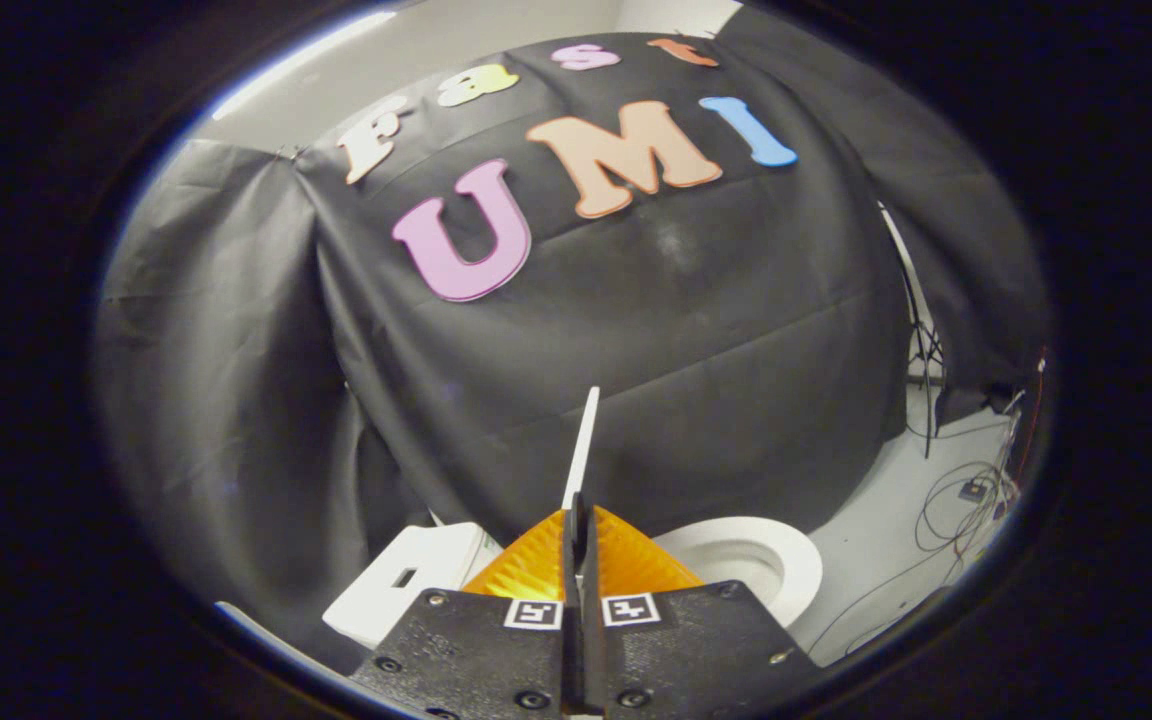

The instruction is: Open the toilet lid.

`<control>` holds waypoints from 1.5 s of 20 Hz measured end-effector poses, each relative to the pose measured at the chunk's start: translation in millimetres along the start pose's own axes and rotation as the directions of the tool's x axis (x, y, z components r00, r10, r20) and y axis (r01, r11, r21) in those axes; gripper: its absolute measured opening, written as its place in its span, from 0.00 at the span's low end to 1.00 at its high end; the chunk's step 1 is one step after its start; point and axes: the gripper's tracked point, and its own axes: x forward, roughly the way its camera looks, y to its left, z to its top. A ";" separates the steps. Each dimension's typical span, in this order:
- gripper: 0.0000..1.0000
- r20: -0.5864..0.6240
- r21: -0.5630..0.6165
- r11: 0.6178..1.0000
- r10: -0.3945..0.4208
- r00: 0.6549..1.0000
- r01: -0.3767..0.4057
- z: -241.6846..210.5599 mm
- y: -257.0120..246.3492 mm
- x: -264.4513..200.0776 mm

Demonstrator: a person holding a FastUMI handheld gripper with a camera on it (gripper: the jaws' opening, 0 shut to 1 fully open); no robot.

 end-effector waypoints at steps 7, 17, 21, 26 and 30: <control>0.00 -0.019 -0.182 0.983 0.031 0.999 -0.033 1.4 72.3 -2.8; 0.00 -0.063 -0.335 0.925 0.171 0.983 -0.182 -18.7 167.2 2.6; 0.00 -0.088 -0.360 0.901 0.226 0.970 -0.242 -27.7 194.2 7.5; 0.00 -0.120 -0.387 0.874 0.267 0.956 -0.293 -38.4 219.1 13.8; 0.01 -0.156 -0.400 0.852 0.299 0.942 -0.336 -48.4 233.1 25.8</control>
